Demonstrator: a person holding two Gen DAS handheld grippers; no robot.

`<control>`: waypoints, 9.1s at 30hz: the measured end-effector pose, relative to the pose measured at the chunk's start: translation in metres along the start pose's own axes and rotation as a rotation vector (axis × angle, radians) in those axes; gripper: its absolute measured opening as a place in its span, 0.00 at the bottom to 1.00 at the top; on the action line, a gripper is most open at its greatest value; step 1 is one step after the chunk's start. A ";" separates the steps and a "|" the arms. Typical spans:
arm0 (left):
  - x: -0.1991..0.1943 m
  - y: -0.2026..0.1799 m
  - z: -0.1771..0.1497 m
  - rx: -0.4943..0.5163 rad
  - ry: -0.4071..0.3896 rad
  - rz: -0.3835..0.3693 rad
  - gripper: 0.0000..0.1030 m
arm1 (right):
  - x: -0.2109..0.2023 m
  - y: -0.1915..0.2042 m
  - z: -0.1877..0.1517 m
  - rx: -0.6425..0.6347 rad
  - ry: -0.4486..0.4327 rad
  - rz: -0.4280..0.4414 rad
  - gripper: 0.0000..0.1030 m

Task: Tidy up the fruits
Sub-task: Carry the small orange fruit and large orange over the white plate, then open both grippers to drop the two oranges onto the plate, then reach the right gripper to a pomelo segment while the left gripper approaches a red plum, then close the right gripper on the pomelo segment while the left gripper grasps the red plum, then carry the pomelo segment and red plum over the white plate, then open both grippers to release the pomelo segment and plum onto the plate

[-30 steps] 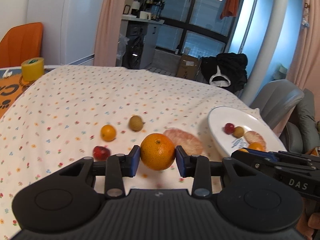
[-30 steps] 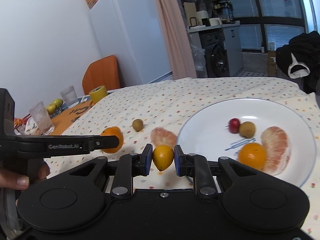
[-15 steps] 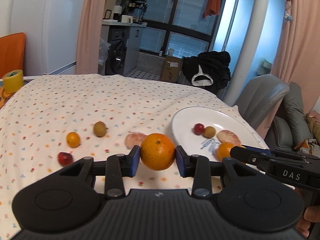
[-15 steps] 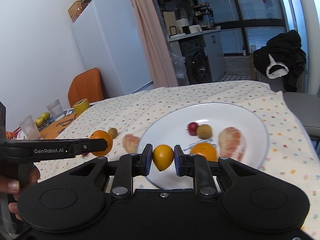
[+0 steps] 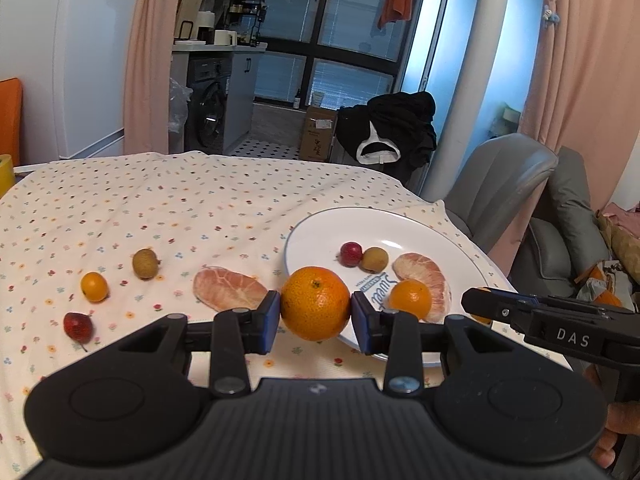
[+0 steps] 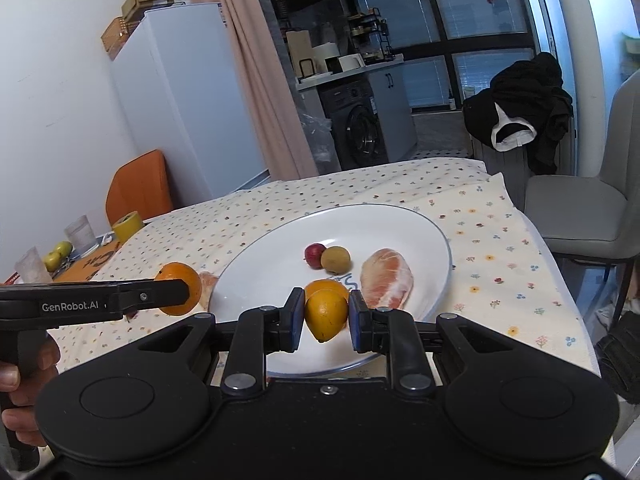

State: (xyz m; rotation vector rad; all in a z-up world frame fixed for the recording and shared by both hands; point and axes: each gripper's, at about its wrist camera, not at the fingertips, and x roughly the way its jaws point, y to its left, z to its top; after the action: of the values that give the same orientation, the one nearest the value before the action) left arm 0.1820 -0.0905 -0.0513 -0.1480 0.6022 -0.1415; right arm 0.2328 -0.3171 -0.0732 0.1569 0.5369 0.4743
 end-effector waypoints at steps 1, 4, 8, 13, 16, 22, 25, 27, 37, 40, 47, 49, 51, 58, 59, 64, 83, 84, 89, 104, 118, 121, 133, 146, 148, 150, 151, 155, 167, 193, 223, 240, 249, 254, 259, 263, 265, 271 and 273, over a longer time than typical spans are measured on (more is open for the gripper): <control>0.001 -0.001 0.000 0.002 0.001 -0.001 0.36 | 0.000 -0.001 0.000 0.000 0.002 0.002 0.21; 0.003 -0.004 0.000 0.008 0.004 -0.002 0.36 | 0.001 -0.002 -0.001 0.002 -0.002 0.005 0.22; 0.004 -0.006 0.001 0.015 0.006 0.000 0.36 | 0.001 -0.004 -0.001 0.013 -0.008 0.004 0.26; 0.007 -0.008 0.003 0.019 0.010 -0.001 0.36 | 0.001 -0.009 -0.002 0.031 -0.010 -0.003 0.26; 0.010 -0.011 0.004 0.023 0.013 -0.007 0.36 | 0.000 -0.010 -0.004 0.035 -0.007 -0.003 0.26; 0.017 -0.015 0.003 0.000 0.012 -0.039 0.38 | 0.001 -0.013 -0.006 0.040 -0.001 -0.006 0.26; 0.016 -0.014 0.004 -0.008 -0.007 -0.037 0.40 | 0.001 -0.015 -0.006 0.046 -0.001 -0.009 0.26; 0.016 -0.012 0.004 -0.007 -0.008 -0.021 0.43 | 0.002 -0.015 -0.006 0.047 -0.001 -0.006 0.26; 0.003 0.012 0.002 -0.032 -0.017 0.077 0.66 | 0.007 -0.002 -0.007 0.032 0.006 0.022 0.27; -0.003 0.018 0.002 -0.037 -0.026 0.089 0.71 | 0.007 0.003 -0.006 0.029 0.003 0.030 0.29; -0.018 0.034 -0.001 -0.045 -0.039 0.130 0.77 | 0.010 0.022 -0.003 0.004 0.001 0.055 0.35; -0.021 0.041 -0.002 -0.055 -0.042 0.139 0.77 | 0.012 0.028 -0.002 -0.005 0.002 0.060 0.39; -0.024 0.047 -0.002 -0.063 -0.043 0.150 0.77 | 0.014 0.034 -0.001 -0.016 0.002 0.067 0.42; -0.032 0.068 -0.006 -0.090 -0.047 0.188 0.78 | 0.022 0.053 0.002 -0.061 0.011 0.093 0.53; -0.033 0.071 -0.007 -0.095 -0.047 0.193 0.78 | 0.024 0.055 0.002 -0.065 0.015 0.098 0.53; -0.038 0.085 -0.009 -0.114 -0.050 0.212 0.78 | 0.034 0.067 0.005 -0.089 0.025 0.121 0.54; -0.025 0.129 -0.015 -0.170 -0.029 0.242 0.70 | 0.077 0.109 0.016 -0.197 0.088 0.194 0.54; -0.023 0.130 -0.015 -0.171 -0.023 0.240 0.68 | 0.080 0.110 0.017 -0.200 0.091 0.196 0.54; -0.009 0.137 -0.017 -0.187 0.010 0.226 0.60 | 0.092 0.116 0.019 -0.214 0.110 0.199 0.54; 0.003 0.157 -0.012 -0.212 0.059 0.203 0.22 | 0.132 0.132 0.025 -0.274 0.174 0.202 0.54; -0.005 0.168 -0.011 -0.245 0.032 0.199 0.22 | 0.152 0.152 0.020 -0.418 0.237 0.140 0.55; -0.008 0.167 -0.012 -0.246 0.027 0.195 0.22 | 0.151 0.157 0.018 -0.442 0.257 0.136 0.55; -0.019 0.167 -0.015 -0.256 0.014 0.192 0.22 | 0.133 0.158 0.014 -0.387 0.288 0.182 0.50; -0.029 0.167 -0.020 -0.263 0.007 0.183 0.22 | 0.120 0.167 0.000 -0.459 0.293 0.165 0.51; -0.029 0.166 -0.021 -0.264 0.006 0.182 0.22 | 0.120 0.166 -0.001 -0.459 0.292 0.154 0.51; -0.030 0.166 -0.022 -0.264 0.007 0.180 0.22 | 0.121 0.166 -0.004 -0.464 0.302 0.129 0.51; -0.030 0.166 -0.022 -0.264 0.008 0.179 0.22 | 0.121 0.165 -0.006 -0.467 0.305 0.128 0.51; -0.031 0.164 -0.025 -0.265 0.011 0.174 0.22 | 0.117 0.167 -0.010 -0.473 0.302 0.123 0.52; -0.048 0.166 -0.028 -0.271 -0.011 0.176 0.22 | 0.122 0.174 -0.016 -0.492 0.284 0.091 0.44; -0.052 0.125 -0.013 -0.204 -0.045 0.135 0.22 | 0.070 0.143 0.014 -0.382 0.137 0.103 0.33; 0.002 0.049 0.016 -0.080 -0.019 0.044 0.22 | 0.049 0.039 0.043 -0.221 0.047 -0.018 0.33; 0.023 0.032 0.021 -0.041 0.013 0.025 0.22 | 0.050 0.031 0.041 -0.156 0.015 0.011 0.56; 0.035 0.012 0.019 -0.009 0.037 -0.038 0.22 | 0.037 0.017 0.036 -0.101 0.000 -0.009 0.61; 0.036 0.006 0.020 -0.003 0.041 -0.056 0.22 | 0.031 0.018 0.031 -0.086 -0.009 -0.020 0.63; 0.038 0.005 0.020 -0.005 0.038 -0.042 0.26 | 0.024 0.019 0.028 -0.070 -0.030 -0.020 0.67; 0.036 0.005 0.022 -0.007 0.045 -0.043 0.27 | 0.021 0.018 0.025 -0.060 -0.038 -0.019 0.67; 0.034 0.007 0.022 -0.007 0.045 -0.037 0.28 | 0.020 0.019 0.023 -0.055 -0.039 -0.017 0.68; 0.019 0.013 0.021 -0.011 0.025 -0.012 0.46 | 0.013 0.026 0.020 -0.057 -0.050 -0.011 0.72; 0.014 0.016 0.021 -0.017 0.017 -0.001 0.53 | 0.011 0.029 0.019 -0.057 -0.053 -0.009 0.72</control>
State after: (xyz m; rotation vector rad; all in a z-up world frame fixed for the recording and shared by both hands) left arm 0.2068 -0.0753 -0.0445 -0.1642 0.6200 -0.1389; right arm 0.2396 -0.2869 -0.0544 0.1122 0.4711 0.4748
